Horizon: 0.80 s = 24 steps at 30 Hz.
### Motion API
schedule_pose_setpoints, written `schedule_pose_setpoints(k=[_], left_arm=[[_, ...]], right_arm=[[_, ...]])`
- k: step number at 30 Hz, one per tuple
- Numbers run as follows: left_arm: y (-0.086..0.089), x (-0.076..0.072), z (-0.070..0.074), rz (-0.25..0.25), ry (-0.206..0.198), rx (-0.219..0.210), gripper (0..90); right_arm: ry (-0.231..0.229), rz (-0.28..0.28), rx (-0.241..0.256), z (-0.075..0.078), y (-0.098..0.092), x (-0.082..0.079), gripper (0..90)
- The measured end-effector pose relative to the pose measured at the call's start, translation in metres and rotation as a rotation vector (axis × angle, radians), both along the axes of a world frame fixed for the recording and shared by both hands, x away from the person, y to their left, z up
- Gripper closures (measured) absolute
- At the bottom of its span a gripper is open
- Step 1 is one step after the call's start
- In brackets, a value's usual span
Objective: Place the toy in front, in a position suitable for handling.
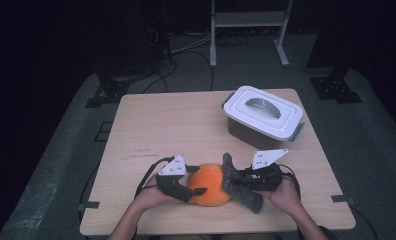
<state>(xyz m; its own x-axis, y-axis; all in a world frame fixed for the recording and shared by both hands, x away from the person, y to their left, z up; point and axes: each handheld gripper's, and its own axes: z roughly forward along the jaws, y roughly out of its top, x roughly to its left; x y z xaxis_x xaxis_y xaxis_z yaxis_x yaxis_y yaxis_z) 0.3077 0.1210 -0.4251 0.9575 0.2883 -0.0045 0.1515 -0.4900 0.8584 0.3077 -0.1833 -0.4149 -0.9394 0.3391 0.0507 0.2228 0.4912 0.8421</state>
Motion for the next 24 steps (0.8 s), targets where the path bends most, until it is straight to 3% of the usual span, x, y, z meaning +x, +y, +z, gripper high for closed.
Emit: schedule_pose_setpoints(k=[3, 7, 9, 13, 16, 17, 20, 23, 24], left_arm=[[-0.010, -0.005, 0.004, -0.003, -0.036, 0.008, 28.7], [-0.016, -0.009, 0.004, -0.023, -0.059, 0.029, 25.9], [-0.012, -0.006, 0.004, -0.024, -0.039, 0.009, 21.8], [-0.005, -0.001, 0.002, -0.009, 0.013, -0.004, 13.5], [-0.005, 0.000, -0.001, -0.019, 0.030, -0.003, 20.7], [-0.005, -0.001, 0.000, -0.016, 0.007, -0.001, 23.4], [-0.007, -0.003, 0.004, 0.000, -0.012, -0.015, 31.5], [-0.012, -0.006, 0.008, -0.002, -0.028, -0.028, 33.2], [-0.013, -0.006, 0.008, -0.006, -0.033, -0.025, 32.6]], right_arm=[[-0.045, 0.009, 0.047, 0.012, 0.006, -0.007, 73.0], [-0.052, 0.030, 0.018, 0.010, 0.014, -0.010, 73.1], [-0.015, 0.040, 0.032, 0.006, 0.011, -0.006, 73.1], [0.013, 0.018, 0.031, 0.001, 0.001, 0.000, 73.1], [0.029, 0.004, 0.013, -0.002, -0.006, 0.003, 73.0], [0.030, 0.004, 0.011, -0.002, -0.007, 0.003, 73.0], [-0.001, -0.001, 0.000, 0.006, -0.005, -0.001, 73.2], [-0.042, 0.025, 0.073, 0.018, -0.002, -0.007, 73.2], [-0.052, 0.036, 0.066, 0.019, 0.001, -0.008, 73.2]])
